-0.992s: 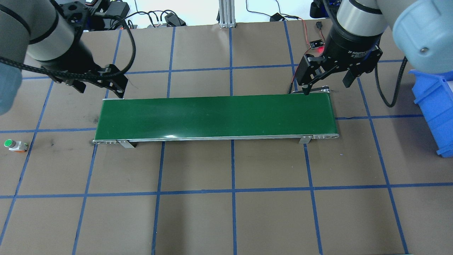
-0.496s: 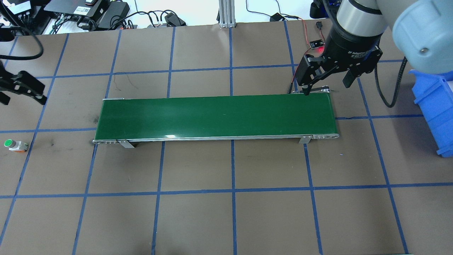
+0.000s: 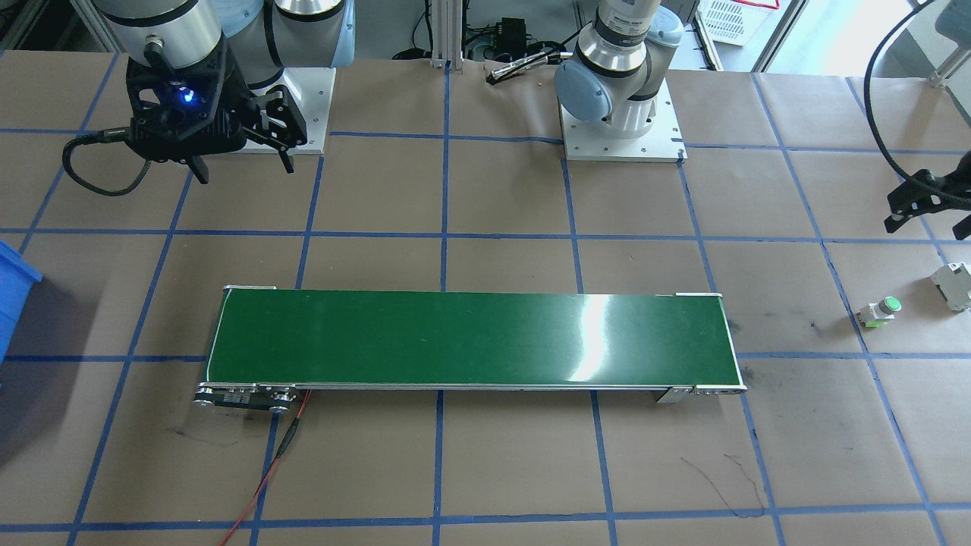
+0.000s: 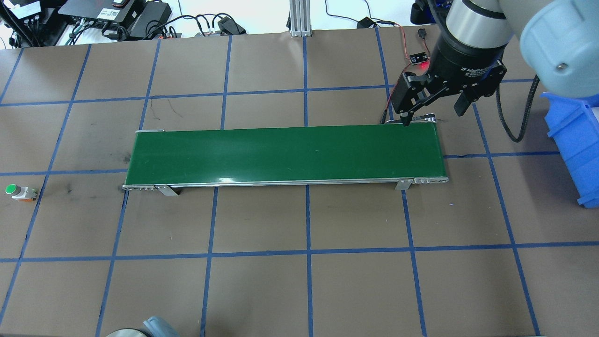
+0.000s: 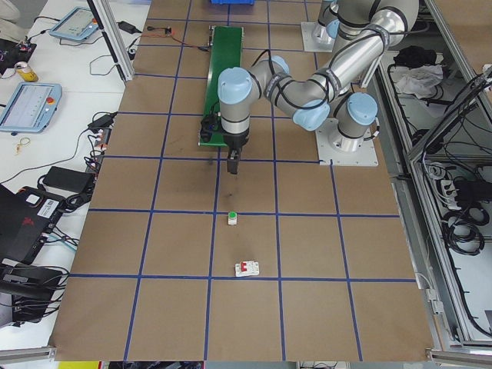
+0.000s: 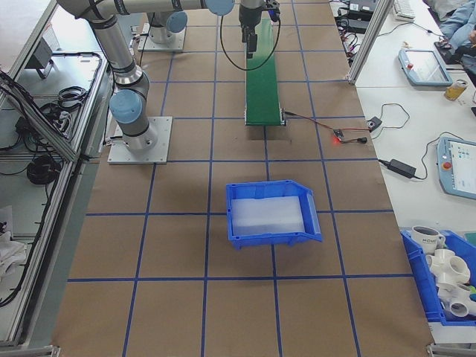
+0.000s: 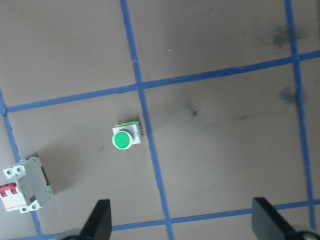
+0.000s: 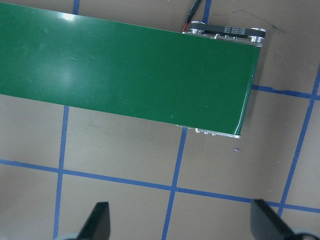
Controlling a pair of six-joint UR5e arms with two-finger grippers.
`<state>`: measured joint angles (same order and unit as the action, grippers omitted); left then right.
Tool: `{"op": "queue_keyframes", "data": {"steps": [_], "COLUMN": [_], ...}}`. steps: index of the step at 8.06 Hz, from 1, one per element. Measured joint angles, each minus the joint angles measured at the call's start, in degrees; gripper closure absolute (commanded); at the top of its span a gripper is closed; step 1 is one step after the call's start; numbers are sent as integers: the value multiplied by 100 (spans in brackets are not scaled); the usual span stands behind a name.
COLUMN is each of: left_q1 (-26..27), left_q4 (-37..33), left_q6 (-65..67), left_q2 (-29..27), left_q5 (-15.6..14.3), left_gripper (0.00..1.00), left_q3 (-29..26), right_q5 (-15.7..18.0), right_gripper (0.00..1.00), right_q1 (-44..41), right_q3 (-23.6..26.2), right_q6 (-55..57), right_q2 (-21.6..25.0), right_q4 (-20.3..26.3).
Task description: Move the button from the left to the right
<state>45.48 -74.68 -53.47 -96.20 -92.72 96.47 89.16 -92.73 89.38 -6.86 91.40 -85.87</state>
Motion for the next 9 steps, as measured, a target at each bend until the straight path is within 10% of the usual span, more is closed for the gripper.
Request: {"op": "queue_keyframes", "data": {"steps": [4,9], "left_q1": [-614,-637], "left_q4": [1426,1549], "left_q6": [-1127,-469], "left_q2": [-1220,-1895], "left_q5": [40,275], "left_gripper": [0,0], "left_q3": [-4,12], "right_q5": [0,2], "right_gripper": [0,0], "right_q1": [1,-5], "right_q3": [0,0], "right_q6": [0,0], "right_q2": [-3,-2], "right_q4": [0,0]}}
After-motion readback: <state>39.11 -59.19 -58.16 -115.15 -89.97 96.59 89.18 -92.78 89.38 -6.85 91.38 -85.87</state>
